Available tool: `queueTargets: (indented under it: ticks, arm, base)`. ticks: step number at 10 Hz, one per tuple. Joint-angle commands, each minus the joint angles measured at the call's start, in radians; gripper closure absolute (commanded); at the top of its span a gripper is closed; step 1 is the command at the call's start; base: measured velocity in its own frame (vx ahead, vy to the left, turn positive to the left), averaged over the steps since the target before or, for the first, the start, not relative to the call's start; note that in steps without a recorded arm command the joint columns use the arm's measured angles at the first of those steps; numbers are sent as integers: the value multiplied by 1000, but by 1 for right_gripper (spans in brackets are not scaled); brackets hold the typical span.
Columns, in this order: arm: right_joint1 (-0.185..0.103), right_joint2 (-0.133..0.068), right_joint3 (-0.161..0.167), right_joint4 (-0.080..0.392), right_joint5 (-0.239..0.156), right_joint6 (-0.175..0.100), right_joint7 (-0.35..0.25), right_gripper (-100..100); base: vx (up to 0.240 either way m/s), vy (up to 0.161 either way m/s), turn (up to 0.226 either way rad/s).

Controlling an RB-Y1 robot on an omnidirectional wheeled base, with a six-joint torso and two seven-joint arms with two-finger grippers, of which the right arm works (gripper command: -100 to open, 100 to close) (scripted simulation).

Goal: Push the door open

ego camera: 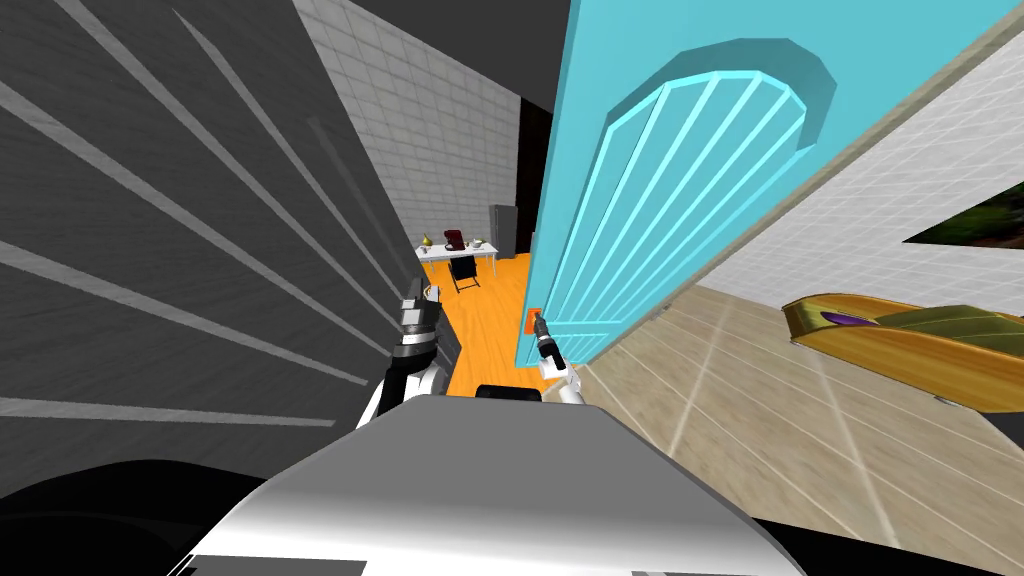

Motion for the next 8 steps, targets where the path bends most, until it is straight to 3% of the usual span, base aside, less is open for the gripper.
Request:
queueTargets:
  ticks: [1,3,4,8]
  arm:
    - [-3,-13,-6,4,-19,-5,20,100]
    - [-6,-13,6,8,-39,-6,46,100]
    - [2,-11,12,-4,-36,-3,34,-100]
    - [14,-7,20,-23,-41,3,32,-100]
  base:
    - [188,70,-276]
    - [176,63,-254]
    - [-59,66,-85]
    - [-186,7,-11]
